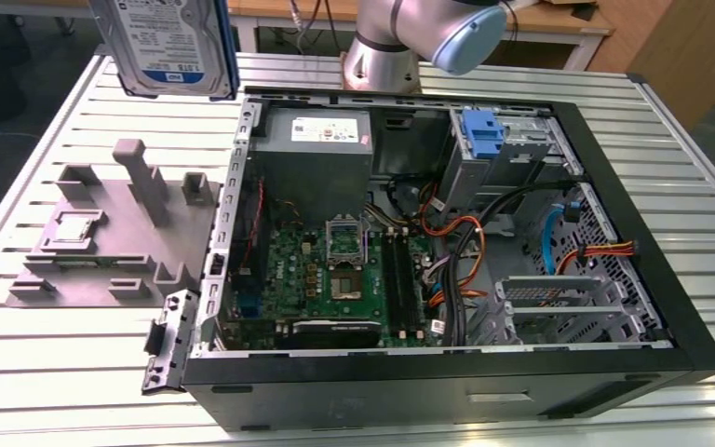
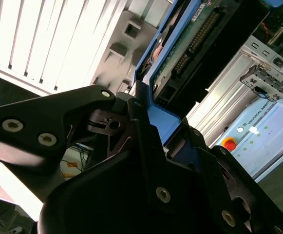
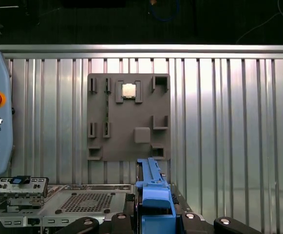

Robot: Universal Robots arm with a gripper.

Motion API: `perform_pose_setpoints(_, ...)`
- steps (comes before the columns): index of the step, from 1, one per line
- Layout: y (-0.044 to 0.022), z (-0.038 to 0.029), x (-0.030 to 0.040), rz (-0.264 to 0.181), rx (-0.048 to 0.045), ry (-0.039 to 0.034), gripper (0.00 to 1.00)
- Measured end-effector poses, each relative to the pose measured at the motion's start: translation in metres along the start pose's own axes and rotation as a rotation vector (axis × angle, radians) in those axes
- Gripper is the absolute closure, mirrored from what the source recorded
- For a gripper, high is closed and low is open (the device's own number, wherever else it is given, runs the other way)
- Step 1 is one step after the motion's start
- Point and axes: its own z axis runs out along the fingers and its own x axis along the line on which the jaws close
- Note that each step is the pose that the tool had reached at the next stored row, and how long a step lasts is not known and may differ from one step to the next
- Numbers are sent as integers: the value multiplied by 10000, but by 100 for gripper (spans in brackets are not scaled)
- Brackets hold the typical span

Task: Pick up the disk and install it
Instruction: 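Pick up the disk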

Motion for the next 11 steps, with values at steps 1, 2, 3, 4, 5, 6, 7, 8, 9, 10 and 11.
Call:
perform_pose_setpoints(1,-7,0,0,0,0,0,63)
perform_pose_setpoints(2,-15,0,0,0,1,-1,63)
perform_pose_setpoints(3,-22,0,0,0,1,-1,63)
perform_pose_setpoints(4,-29,0,-1,0,1,0,63)
perform_pose_setpoints(5,-37,-1,-1,0,1,-1,63)
perform_pose_setpoints(6,-44,-1,-1,0,1,0,63)
perform_pose_setpoints(7,-51,-1,-1,0,1,0,63)
perform_pose_setpoints(8,-58,-1,-1,0,0,0,63)
perform_pose_setpoints(9,-64,-1,-2,0,0,0,63)
perform_pose_setpoints(10,-70,-2,-2,0,0,0,63)
perform_pose_setpoints(11,-71,-1,-2,1,1,0,63)
